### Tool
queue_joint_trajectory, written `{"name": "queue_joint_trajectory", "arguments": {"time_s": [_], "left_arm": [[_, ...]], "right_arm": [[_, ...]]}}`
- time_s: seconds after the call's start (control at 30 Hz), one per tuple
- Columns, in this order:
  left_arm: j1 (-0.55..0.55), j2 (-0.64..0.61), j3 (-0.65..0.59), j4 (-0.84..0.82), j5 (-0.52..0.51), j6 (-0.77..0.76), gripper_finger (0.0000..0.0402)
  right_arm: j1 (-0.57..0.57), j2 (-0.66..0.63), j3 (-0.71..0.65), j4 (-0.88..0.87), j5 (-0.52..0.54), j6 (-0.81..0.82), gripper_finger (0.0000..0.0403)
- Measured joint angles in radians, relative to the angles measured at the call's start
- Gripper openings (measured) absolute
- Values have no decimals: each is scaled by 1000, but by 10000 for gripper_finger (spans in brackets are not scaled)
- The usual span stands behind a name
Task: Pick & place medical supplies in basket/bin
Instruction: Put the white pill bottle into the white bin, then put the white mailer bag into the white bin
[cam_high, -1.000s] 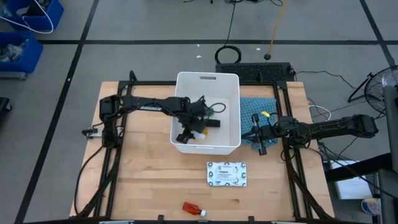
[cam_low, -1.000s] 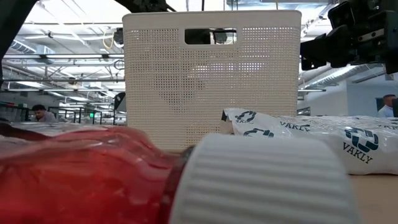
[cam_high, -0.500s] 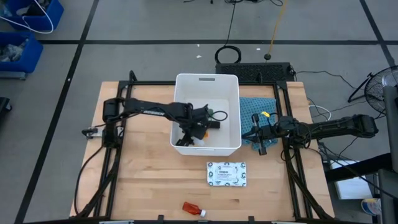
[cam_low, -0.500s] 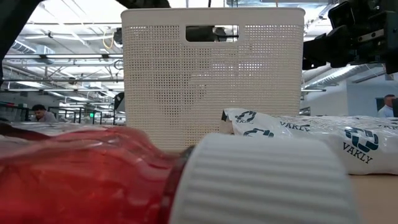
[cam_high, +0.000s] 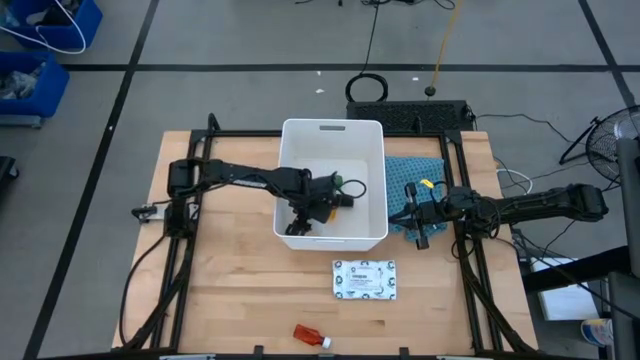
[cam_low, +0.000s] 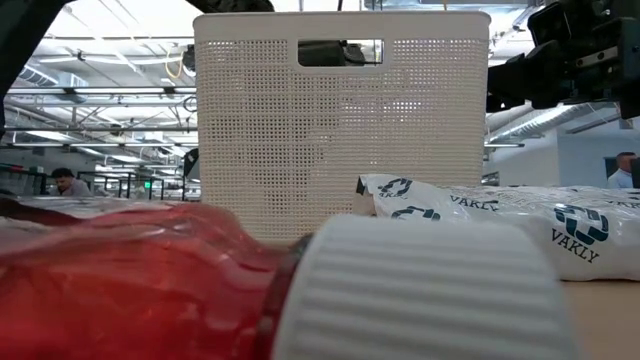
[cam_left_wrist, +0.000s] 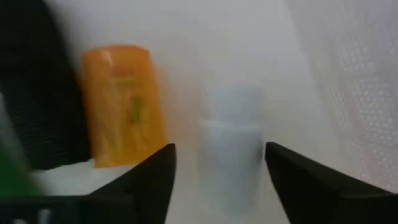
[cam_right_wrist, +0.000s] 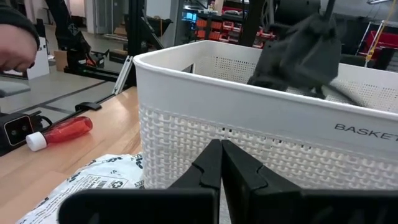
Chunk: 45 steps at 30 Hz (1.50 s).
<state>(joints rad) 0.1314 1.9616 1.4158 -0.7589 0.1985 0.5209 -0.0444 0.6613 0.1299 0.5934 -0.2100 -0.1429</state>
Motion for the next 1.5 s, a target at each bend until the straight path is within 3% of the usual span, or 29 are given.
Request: {"name": "queue_joint_trajectory", "arguments": {"time_s": [0.23, 0.4, 0.53, 0.73, 0.9, 1.0, 1.23, 1.5], "left_arm": [[-4, -71, 1, 0, -9, 15, 339], [-8, -230, 2, -43, -48, 11, 357], [-9, -425, 0, -90, -52, -7, 327], [11, -727, -114, 30, -63, -36, 216], [50, -963, -347, 258, 10, -73, 93], [72, -1092, -536, 436, -16, -139, 21], [94, -1281, -937, 755, -132, -342, 5], [87, -1293, -1332, 1331, -112, -435, 4]], "right_arm": [[0, 0, 0, 0, 0, -1, 0], [0, 0, 0, 0, 0, 14, 0], [0, 0, 0, -2, 1, 26, 0], [0, 0, 0, -1, 2, 30, 0], [0, 0, 0, -1, 2, 52, 0], [0, 0, 0, -1, 2, 54, 0], [0, 0, 0, -1, 3, 61, 0], [0, 0, 0, 0, 3, 51, 0]]}}
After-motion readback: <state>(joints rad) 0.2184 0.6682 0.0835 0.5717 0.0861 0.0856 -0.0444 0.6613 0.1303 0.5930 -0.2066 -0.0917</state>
